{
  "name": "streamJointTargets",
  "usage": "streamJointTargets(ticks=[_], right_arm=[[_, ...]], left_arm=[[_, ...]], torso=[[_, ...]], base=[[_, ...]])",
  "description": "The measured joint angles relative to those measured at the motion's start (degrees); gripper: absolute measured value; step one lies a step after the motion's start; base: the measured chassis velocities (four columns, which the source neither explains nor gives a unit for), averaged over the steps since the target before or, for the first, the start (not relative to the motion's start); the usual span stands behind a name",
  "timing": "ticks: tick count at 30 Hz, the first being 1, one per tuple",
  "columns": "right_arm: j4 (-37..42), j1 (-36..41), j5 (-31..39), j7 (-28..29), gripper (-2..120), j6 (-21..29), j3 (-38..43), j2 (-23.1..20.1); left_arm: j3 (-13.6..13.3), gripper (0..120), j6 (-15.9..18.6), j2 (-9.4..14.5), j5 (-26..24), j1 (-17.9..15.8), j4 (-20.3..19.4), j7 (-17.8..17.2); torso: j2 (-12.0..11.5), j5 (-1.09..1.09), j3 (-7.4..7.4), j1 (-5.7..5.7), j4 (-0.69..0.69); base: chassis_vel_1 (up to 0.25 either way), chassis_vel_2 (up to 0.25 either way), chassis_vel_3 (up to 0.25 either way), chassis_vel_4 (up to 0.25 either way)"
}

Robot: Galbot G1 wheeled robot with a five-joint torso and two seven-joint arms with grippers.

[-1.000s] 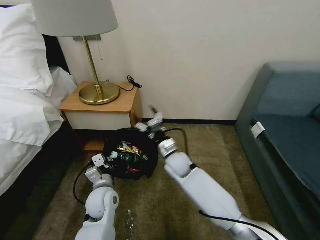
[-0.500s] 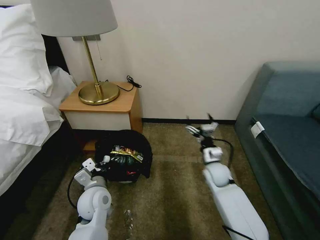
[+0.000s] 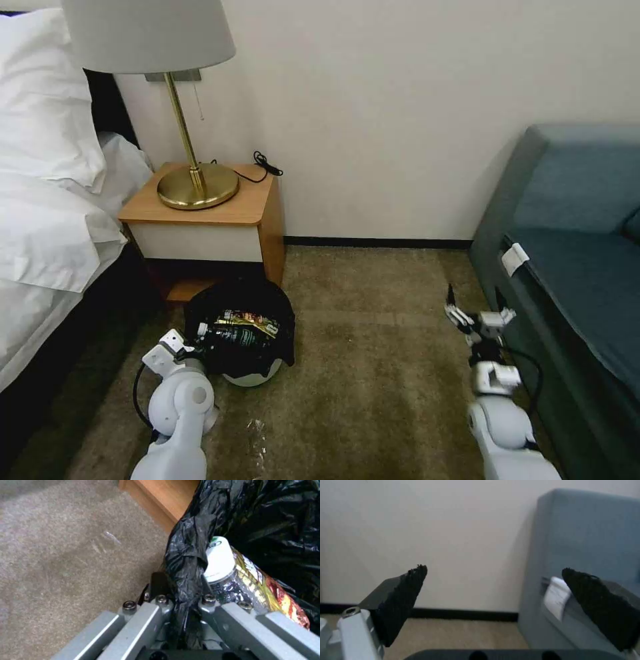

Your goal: Pick up the trash bin, then pick up the garbage on the floor and place it into the trash bin.

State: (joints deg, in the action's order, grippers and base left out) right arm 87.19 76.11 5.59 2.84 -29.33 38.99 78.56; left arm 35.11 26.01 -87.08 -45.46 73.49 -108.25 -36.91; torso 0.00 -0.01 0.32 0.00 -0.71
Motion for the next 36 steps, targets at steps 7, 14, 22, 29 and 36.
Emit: streamJointTargets(ticks=[7, 14, 22, 29, 36], right_arm=[[3.19, 0.81, -0.44, -0.03, 100, 0.89, 2.03, -0.26], [4.98, 0.05, -0.67, 0.06, 100, 2.33, 2.05, -0.42], [5.14, 0.25, -0.66, 0.13, 100, 2.45, 1.85, -0.09], [6.57, 0.31, -1.44, 2.64, 100, 3.56, 2.82, 0.50], [10.59, 2.47, -1.95, 5.05, 100, 9.51, 2.00, 0.59]], left_arm=[[1.06, 30, 0.56, 0.62, -0.51, 0.64, -1.13, 1.01], [2.12, 56, 3.26, 1.34, 3.53, 3.01, -3.78, 7.09], [2.90, 87, 3.26, 4.87, 14.34, 5.52, -10.00, 18.12], [5.67, 100, -8.07, 8.76, 26.34, 6.28, -9.28, 33.00], [6.09, 98, -26.54, 10.61, 29.07, 5.18, -1.72, 41.21]], torso=[[0.00, 0.00, 0.00, 0.00, 0.02], [0.00, -0.01, 0.00, 0.00, 0.02], [0.00, -0.01, 0.00, 0.00, 0.01], [0.00, 0.00, 0.00, 0.00, 0.02], [0.00, -0.02, 0.00, 0.00, 0.01]], base=[[0.000, 0.000, 0.000, 0.000], [0.000, 0.000, 0.000, 0.000], [0.000, 0.000, 0.000, 0.000], [0.000, 0.000, 0.000, 0.000], [0.000, 0.000, 0.000, 0.000]])
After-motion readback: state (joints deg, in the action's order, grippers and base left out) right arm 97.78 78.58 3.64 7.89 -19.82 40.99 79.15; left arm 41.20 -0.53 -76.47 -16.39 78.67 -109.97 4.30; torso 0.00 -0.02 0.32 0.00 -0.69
